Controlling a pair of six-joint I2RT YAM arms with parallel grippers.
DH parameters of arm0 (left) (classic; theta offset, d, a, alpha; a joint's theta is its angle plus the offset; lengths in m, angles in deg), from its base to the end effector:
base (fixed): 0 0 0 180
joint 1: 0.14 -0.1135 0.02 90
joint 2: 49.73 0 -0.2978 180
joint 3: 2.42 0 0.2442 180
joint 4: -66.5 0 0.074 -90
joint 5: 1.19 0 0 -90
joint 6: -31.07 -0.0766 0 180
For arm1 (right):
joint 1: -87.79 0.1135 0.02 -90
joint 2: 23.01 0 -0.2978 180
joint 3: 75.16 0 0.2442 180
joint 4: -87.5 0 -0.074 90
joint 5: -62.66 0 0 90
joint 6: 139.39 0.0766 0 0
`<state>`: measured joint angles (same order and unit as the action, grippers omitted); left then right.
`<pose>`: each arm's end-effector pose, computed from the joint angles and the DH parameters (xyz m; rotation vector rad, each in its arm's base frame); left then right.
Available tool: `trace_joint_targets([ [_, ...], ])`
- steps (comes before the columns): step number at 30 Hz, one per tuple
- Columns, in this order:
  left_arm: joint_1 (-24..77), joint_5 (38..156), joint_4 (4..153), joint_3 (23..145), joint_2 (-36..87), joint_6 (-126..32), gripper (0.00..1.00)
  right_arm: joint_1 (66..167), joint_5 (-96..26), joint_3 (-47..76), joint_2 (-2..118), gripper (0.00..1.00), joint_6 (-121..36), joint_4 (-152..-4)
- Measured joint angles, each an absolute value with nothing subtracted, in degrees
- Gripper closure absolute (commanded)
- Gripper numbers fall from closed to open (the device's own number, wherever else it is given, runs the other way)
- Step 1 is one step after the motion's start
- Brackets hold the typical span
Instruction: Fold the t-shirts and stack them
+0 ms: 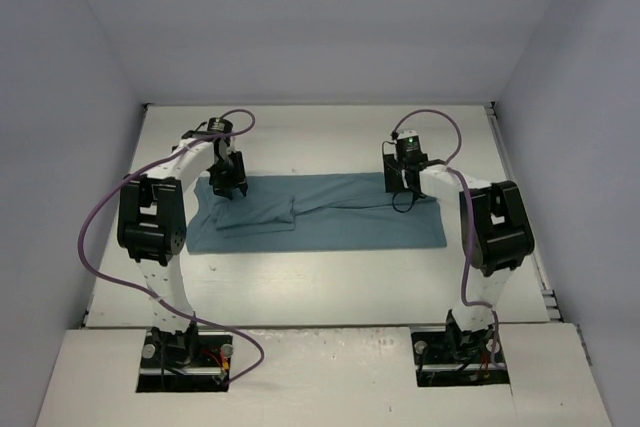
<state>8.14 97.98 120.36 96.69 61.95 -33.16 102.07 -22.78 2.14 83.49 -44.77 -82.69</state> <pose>0.4220 -0.0737 0.1999 -0.3753 2.7447 -0.3816 0.4227 0.1013 0.1853 -0.1469 2.2458 0.0878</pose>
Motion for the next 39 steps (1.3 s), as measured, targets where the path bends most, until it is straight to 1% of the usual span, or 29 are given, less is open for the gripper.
trace_joint_targets([
  [8,8.14,97.98,120.35,96.69,61.95,-33.24,0.63,102.07,-21.61,0.29,77.54,0.5,-44.22,-81.47],
  [14,8.14,98.0,120.35,96.69,61.97,-33.37,0.63,102.07,-21.18,0.19,77.89,0.5,-44.6,-81.19],
  [23,8.14,98.2,120.35,96.69,61.97,-33.46,0.63,102.07,-21.98,1.97,82.13,0.51,-45.87,-80.94],
  [39,8.14,98.41,120.35,96.69,61.97,-34.19,0.63,102.07,-22.49,-0.17,82.12,0.55,-45.75,-81.34],
])
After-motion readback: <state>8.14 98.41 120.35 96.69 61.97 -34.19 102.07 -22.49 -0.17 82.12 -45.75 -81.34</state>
